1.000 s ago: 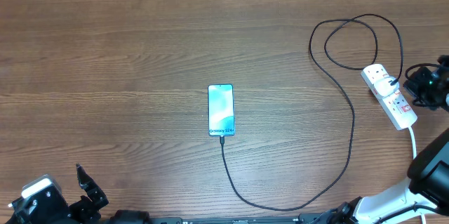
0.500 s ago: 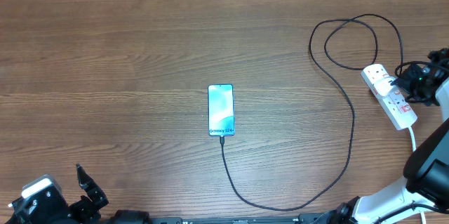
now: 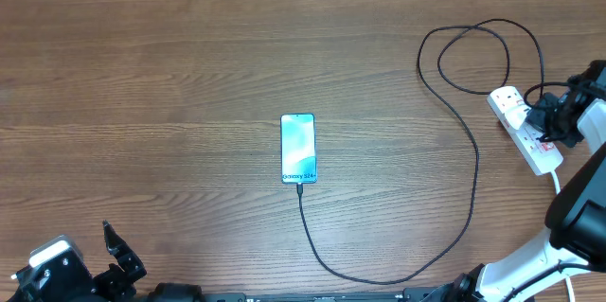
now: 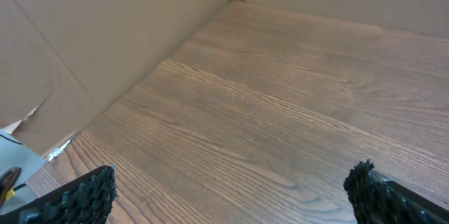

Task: Plug charger to phone and switch on socket
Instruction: 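Press down the orange socket switch with the closed right gripper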

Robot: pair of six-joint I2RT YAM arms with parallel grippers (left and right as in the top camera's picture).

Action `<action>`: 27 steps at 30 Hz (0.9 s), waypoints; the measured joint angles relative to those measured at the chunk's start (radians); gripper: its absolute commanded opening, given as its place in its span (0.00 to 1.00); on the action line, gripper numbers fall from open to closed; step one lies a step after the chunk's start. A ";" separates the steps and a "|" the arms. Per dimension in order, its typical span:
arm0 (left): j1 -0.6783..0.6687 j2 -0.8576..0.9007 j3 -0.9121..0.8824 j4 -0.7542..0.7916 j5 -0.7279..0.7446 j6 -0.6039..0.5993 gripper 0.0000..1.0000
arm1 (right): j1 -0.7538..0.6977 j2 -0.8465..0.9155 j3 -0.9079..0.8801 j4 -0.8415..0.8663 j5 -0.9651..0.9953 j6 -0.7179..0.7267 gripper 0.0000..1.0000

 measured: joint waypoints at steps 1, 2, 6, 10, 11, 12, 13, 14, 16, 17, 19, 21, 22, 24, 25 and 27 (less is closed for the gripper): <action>0.000 0.000 0.000 0.000 0.000 0.000 1.00 | 0.000 0.000 0.000 0.000 0.000 0.000 0.04; 0.000 0.000 0.000 0.000 0.000 0.000 1.00 | 0.000 0.000 0.000 0.000 0.000 0.000 0.04; 0.000 0.000 0.000 0.000 0.000 0.000 0.99 | -0.001 0.000 0.000 0.000 -0.006 0.000 0.04; 0.000 0.000 0.000 0.000 0.000 0.000 1.00 | -0.003 0.000 0.000 0.000 -0.018 0.000 0.04; 0.000 0.000 0.000 0.000 0.000 0.000 1.00 | -0.003 0.000 0.000 -0.001 -0.019 0.000 0.04; 0.000 0.000 0.000 0.000 0.000 0.000 1.00 | -0.003 0.000 0.000 -0.001 -0.019 0.000 0.04; 0.000 0.000 0.000 0.000 0.000 0.000 1.00 | -0.003 0.000 0.000 -0.002 -0.020 0.000 0.04; 0.000 0.000 0.000 0.000 0.000 0.000 1.00 | -0.003 0.000 0.000 -0.005 -0.020 0.000 0.04; 0.000 0.000 0.000 0.000 0.000 0.000 0.99 | -0.003 0.000 0.000 -0.008 -0.020 0.000 0.04; 0.000 0.000 0.000 0.000 0.000 0.000 1.00 | -0.003 0.000 0.000 -0.010 -0.020 0.000 0.04; 0.000 0.000 0.000 0.000 0.000 0.000 0.99 | -0.003 0.000 0.002 -0.018 -0.020 0.000 0.04; 0.000 0.000 0.000 0.000 0.000 0.000 1.00 | -0.003 0.000 0.005 -0.027 -0.021 0.000 0.04; 0.000 0.000 0.000 0.000 0.000 0.000 1.00 | -0.003 0.000 0.006 -0.032 -0.021 0.000 0.04; 0.000 0.000 0.000 0.000 0.000 0.000 1.00 | -0.003 0.000 0.006 -0.035 -0.022 0.000 0.04; 0.000 0.000 0.000 0.000 0.000 0.000 0.99 | -0.003 0.000 0.006 -0.042 -0.023 0.000 0.04; 0.000 0.000 0.000 0.000 0.000 0.000 1.00 | -0.003 0.000 0.007 -0.047 -0.024 0.000 0.04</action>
